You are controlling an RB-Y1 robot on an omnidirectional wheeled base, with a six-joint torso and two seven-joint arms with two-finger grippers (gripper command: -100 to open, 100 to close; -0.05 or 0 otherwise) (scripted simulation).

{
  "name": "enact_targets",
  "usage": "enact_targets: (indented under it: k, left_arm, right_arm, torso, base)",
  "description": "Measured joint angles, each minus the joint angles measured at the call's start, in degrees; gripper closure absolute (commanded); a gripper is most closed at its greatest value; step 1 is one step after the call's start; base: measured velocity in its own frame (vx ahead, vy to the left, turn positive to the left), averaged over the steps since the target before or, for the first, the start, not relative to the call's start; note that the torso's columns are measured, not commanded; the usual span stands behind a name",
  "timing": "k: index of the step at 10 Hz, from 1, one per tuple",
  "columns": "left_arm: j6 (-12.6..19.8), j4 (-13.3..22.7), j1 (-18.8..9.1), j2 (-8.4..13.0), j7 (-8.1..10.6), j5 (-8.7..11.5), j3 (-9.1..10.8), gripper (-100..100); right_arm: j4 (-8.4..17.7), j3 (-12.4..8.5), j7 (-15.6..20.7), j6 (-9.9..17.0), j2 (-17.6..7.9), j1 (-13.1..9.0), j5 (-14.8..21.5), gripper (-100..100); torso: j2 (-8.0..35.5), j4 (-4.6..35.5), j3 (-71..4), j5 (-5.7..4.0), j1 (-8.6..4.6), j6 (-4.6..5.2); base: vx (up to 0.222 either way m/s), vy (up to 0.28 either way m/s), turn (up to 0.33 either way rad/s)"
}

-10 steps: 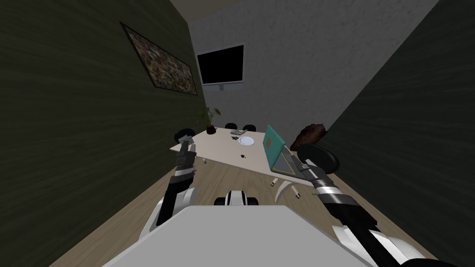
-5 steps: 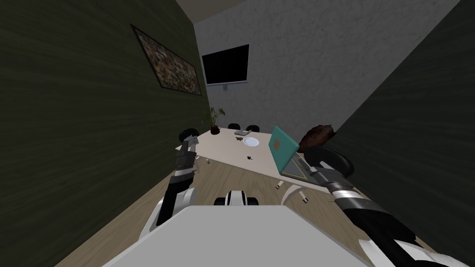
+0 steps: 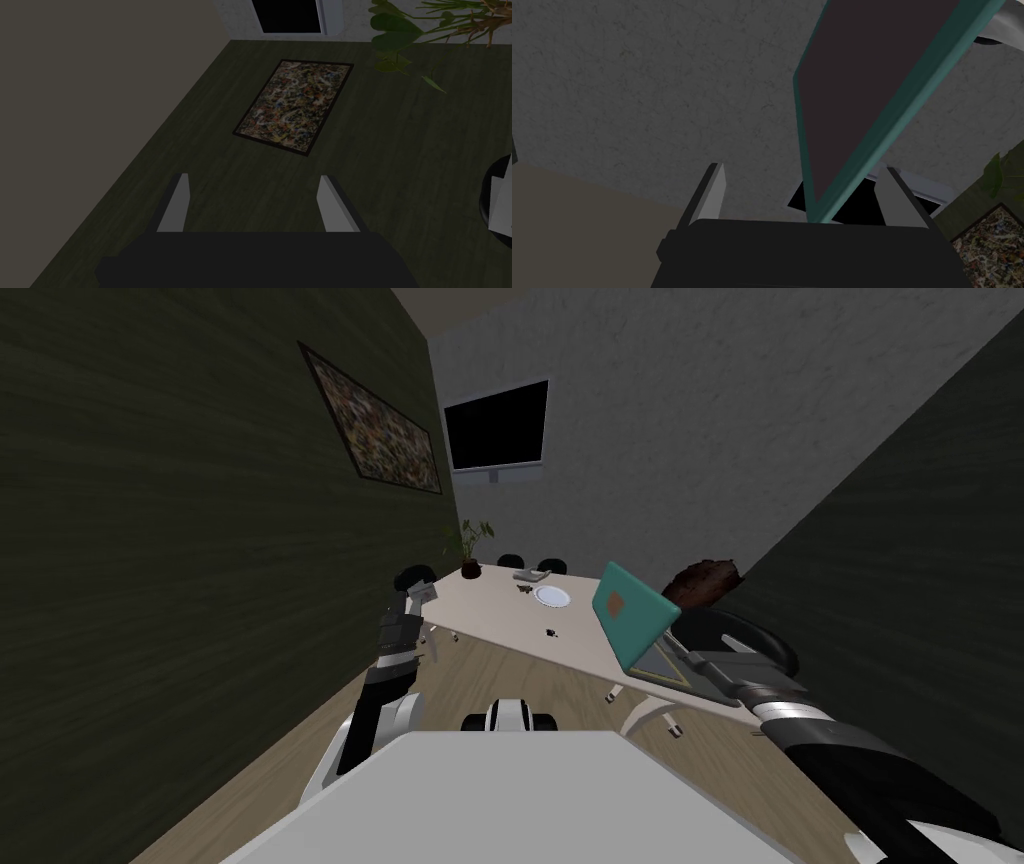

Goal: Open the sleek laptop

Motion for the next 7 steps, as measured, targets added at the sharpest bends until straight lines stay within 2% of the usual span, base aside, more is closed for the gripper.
enact_targets:
  k: [3, 7]
  left_arm:
    - [0.0, 0.0, 0.0, 0.0, 0.00, 0.0, 0.00, 0]
    - [0.0, 0.0, 0.0, 0.0, 0.00, 0.0, 0.00, 0]
  right_arm:
    - [0.4, -2.9, 1.9, 2.9, -4.1, 1.9, 2.4, -100]
    - [0.2, -6.5, 4.3, 5.9, -8.3, 5.0, 5.4, -100]
  torso:
    - [0.0, 0.0, 0.0, -0.01, -0.02, 0.00]
    - [-0.1, 0.0, 0.0, 0.01, 0.03, -0.01]
  base:
    - [0.027, 0.087, 0.034]
    - [0.029, 0.074, 0.029]
